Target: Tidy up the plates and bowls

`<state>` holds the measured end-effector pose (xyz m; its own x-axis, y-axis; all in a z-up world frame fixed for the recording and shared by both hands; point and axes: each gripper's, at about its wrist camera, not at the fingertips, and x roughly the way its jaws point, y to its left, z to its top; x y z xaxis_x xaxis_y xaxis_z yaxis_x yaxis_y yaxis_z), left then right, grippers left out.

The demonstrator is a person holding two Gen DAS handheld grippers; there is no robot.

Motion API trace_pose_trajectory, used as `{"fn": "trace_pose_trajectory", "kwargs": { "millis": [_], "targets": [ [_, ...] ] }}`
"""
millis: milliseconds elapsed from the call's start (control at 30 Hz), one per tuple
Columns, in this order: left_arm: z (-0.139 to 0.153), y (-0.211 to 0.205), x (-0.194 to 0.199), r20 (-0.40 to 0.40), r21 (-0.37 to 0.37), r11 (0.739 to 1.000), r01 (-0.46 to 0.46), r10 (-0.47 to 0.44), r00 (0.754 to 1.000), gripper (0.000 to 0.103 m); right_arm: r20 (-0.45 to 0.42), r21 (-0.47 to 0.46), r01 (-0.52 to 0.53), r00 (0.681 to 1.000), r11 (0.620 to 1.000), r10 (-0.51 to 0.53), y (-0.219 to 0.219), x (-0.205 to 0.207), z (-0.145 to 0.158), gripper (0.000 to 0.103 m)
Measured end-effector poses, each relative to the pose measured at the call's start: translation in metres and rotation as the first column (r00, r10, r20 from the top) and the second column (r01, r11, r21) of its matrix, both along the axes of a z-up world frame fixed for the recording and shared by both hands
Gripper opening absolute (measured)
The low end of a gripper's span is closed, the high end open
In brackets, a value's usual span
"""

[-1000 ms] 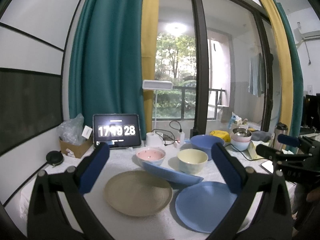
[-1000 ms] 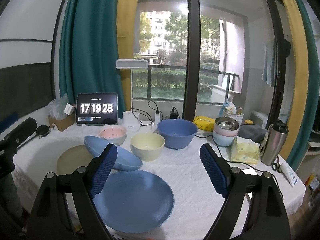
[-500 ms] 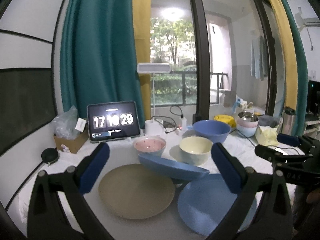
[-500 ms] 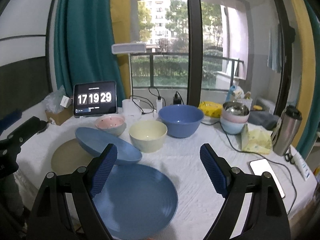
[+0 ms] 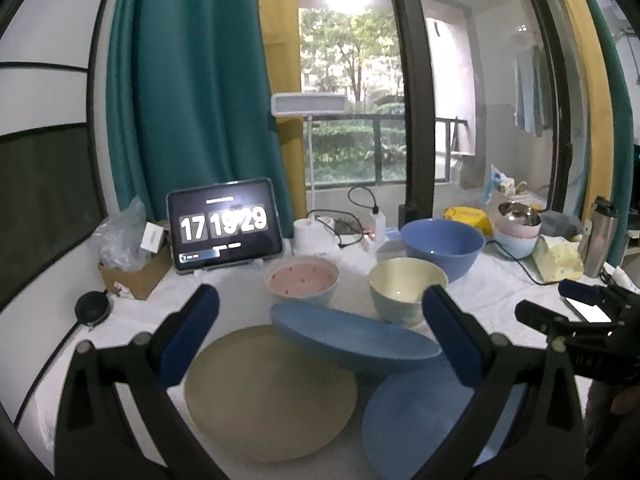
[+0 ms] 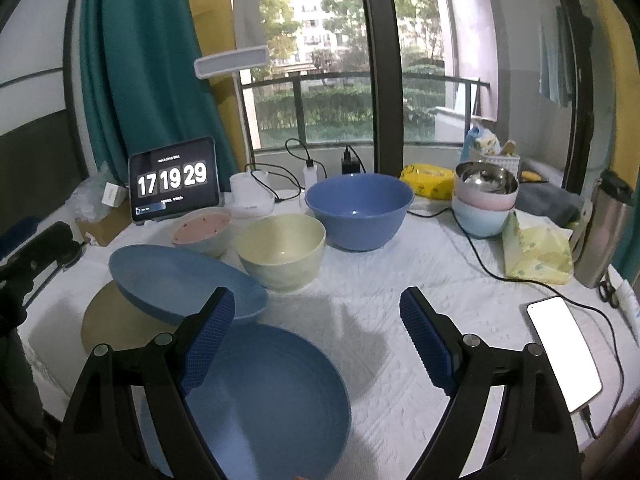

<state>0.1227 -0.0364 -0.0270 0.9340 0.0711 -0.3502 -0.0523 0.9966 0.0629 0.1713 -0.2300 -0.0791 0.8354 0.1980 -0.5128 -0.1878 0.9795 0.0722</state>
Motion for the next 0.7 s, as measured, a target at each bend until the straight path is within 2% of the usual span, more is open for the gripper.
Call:
{"fn": "trace_pose_trajectory", "kwargs": {
  "millis": [233, 700],
  "targets": [
    [-0.003, -0.005, 0.022, -0.052, -0.045, 0.999, -0.013, 0.011, 0.999, 0.102, -0.047, 0.016, -0.011, 0.999, 1.0, 0.012, 0.001, 0.025, -0.01, 0.088],
    [-0.023, -0.003, 0.061, -0.147, -0.018, 1.0, -0.024, 0.021, 0.989, 0.102, -0.175, 0.061, -0.092, 0.979, 0.994, 0.101, 0.025, 0.065, -0.038, 0.088]
  ]
}}
